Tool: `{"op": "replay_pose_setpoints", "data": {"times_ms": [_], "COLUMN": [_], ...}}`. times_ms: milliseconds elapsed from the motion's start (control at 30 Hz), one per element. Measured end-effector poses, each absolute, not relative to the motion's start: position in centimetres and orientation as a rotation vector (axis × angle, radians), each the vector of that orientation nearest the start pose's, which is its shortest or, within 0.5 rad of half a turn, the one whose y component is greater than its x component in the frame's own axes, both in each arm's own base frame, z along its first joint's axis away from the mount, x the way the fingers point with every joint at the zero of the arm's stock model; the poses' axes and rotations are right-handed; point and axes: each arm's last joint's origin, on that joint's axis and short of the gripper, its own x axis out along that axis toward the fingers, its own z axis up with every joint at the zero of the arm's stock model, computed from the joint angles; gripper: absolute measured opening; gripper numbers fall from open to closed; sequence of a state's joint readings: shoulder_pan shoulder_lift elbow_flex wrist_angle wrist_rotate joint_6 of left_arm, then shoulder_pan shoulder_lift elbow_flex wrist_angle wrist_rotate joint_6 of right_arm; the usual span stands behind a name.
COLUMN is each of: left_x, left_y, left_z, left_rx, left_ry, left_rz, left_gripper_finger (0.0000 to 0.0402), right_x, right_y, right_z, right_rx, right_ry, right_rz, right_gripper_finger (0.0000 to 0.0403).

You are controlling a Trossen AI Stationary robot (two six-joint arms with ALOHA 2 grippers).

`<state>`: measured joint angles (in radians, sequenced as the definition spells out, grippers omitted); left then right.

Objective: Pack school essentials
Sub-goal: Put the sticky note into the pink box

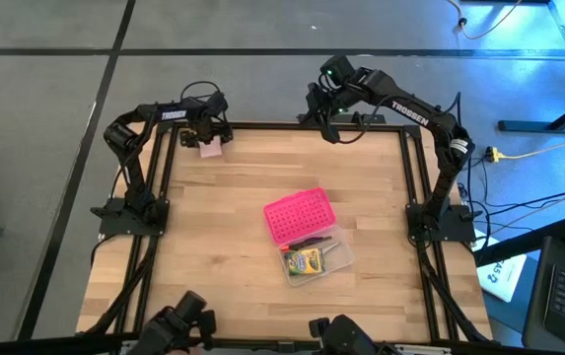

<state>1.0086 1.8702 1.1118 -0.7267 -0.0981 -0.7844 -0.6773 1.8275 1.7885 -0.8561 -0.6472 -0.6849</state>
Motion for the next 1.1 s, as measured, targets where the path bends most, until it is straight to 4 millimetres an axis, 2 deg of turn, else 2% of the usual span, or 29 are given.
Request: {"op": "replay_pose_setpoints", "data": {"times_ms": [200,433,667,1100], "left_x": [17.7,18.1,18.8,18.8], "left_y": [27.4,27.2,26.7,26.7], "left_z": [13.5,13.5,13.5,13.5], "left_rx": [-1.137,-1.127,-1.045,-1.062], "left_ry": [1.057,1.061,1.074,1.066], "left_rz": [1.45,1.444,1.485,1.5], "left_gripper_finger": [0.0385,0.0385,0.0385,0.0384], "right_x": [31.6,31.6,31.6,31.6], "right_y": [-23.1,-23.1,-23.1,-23.1], "right_z": [33.8,33.8,33.8,33.8], "right_rx": [-0.106,-0.106,-0.106,-0.106], "right_ry": [0.666,0.666,0.666,0.666], "right_rz": [0.208,0.208,0.208,0.208], "right_gripper_finger": [0.0016,0.0016,0.0016,0.0016]}}
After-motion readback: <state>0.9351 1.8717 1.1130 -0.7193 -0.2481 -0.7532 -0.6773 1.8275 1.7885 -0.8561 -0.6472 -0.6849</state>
